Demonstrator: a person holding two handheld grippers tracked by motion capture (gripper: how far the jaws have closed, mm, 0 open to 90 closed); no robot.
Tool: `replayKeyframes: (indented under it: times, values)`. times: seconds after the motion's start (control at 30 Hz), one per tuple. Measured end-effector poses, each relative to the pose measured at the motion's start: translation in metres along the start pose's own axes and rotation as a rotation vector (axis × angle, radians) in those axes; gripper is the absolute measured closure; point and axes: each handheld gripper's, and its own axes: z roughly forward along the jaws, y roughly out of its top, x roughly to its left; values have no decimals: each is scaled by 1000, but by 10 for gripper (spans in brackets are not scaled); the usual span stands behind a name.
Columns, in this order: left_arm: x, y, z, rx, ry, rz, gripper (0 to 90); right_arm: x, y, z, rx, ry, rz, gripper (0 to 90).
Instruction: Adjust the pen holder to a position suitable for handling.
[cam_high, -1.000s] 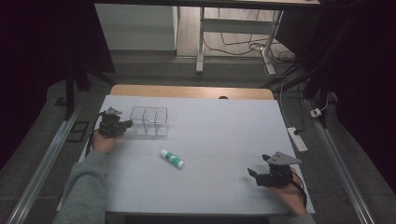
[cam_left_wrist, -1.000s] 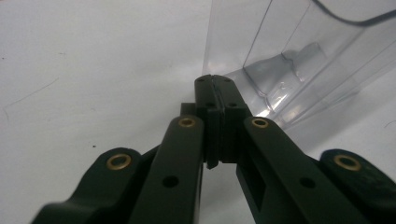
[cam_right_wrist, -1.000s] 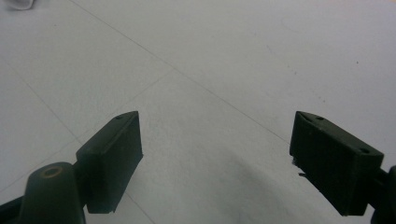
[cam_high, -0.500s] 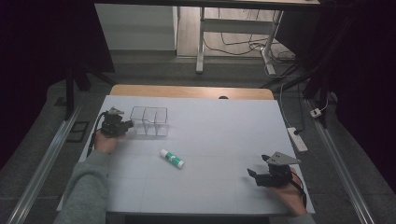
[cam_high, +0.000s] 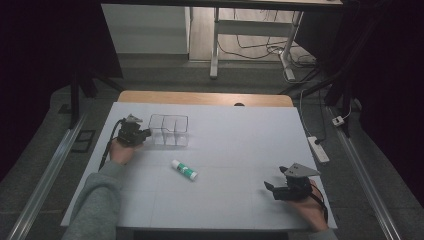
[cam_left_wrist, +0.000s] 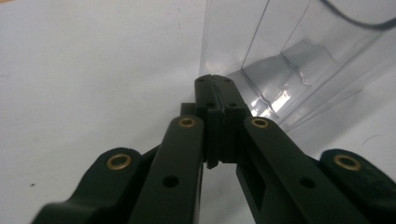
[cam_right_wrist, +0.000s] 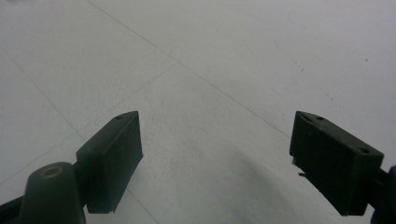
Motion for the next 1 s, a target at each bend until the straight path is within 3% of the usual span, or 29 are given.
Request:
replayKeyframes:
  times: [1.0]
  values:
    - [-37,17,17,19,-58,72,888,0,0,1,4,7,5,168]
